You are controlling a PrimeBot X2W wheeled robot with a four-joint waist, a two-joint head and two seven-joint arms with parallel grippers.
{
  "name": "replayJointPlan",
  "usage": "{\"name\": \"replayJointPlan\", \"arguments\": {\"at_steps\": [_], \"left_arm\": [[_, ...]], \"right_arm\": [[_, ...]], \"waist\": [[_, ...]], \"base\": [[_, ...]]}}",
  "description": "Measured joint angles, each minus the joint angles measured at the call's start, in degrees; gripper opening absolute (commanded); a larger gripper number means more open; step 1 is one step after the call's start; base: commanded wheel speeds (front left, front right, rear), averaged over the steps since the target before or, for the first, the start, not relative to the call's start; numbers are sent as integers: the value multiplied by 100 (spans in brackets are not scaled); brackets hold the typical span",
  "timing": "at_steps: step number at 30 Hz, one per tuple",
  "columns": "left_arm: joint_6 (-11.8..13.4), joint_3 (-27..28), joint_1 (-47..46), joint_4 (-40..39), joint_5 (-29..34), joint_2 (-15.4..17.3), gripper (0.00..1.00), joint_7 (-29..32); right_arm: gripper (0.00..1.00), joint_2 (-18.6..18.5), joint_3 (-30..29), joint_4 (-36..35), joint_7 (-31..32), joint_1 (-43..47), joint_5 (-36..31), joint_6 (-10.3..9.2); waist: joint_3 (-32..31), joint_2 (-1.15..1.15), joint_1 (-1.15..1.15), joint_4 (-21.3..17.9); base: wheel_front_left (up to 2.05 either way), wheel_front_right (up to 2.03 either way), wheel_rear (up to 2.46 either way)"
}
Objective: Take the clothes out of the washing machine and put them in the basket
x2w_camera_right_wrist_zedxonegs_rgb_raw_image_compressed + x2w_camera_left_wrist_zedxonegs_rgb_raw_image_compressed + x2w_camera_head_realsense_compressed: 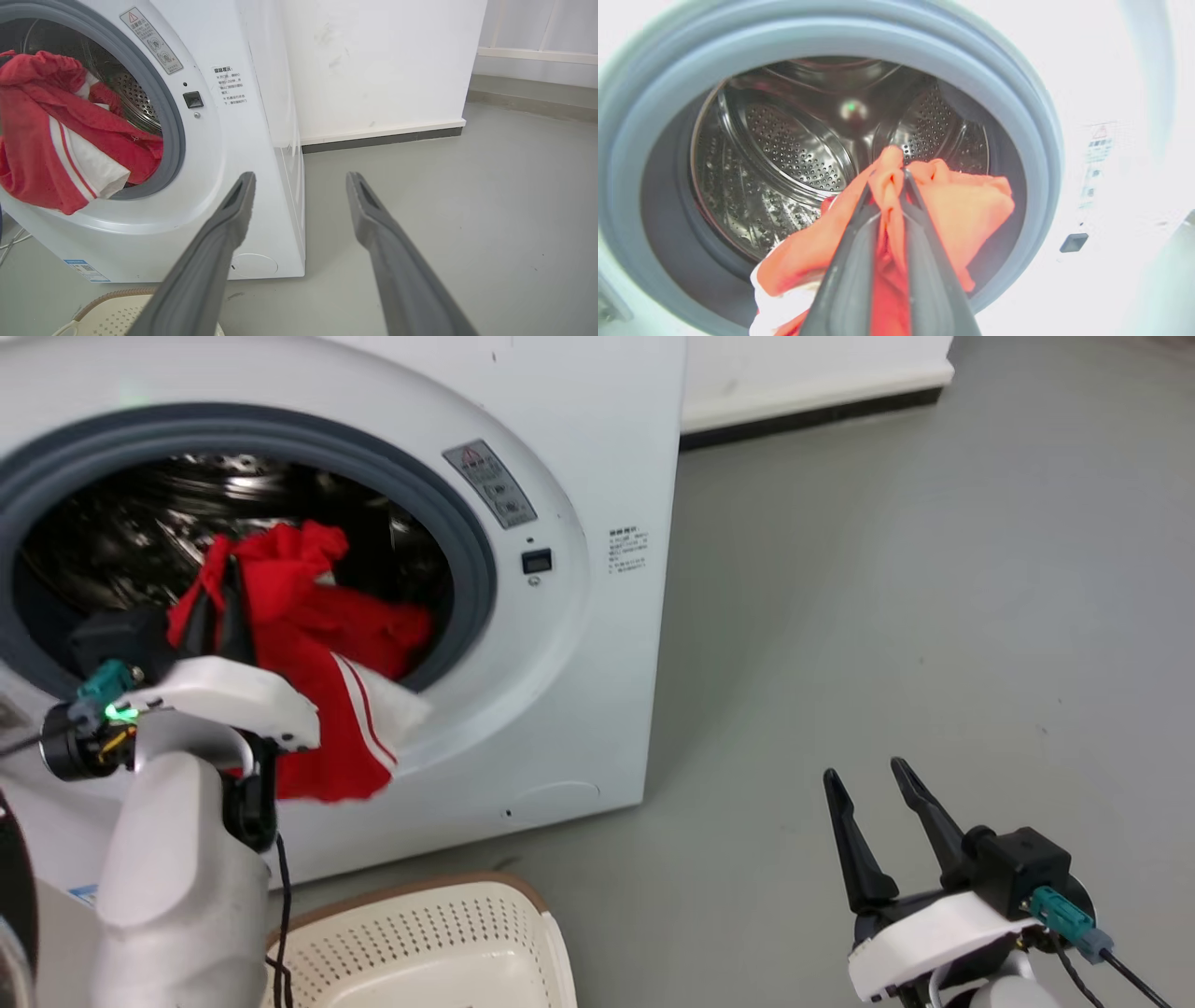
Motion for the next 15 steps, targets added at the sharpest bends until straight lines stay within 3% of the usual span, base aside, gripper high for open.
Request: {"name": "replayJointPlan", "arguments": {"at_steps": [7, 15], "left_arm": [[-58, -111, 743, -1106, 44, -357, 0, -1], [-102, -526, 1555, -2140, -3, -433, 0, 69]], "right_arm": [[100, -2, -256, -243, 190, 385, -66, 0], [100, 0, -412, -506, 339, 613, -133, 1]], "waist": [[-452, 0, 0, 322], [-604, 0, 1, 732]], "base": [[0, 0, 0], [0, 0, 0]]}}
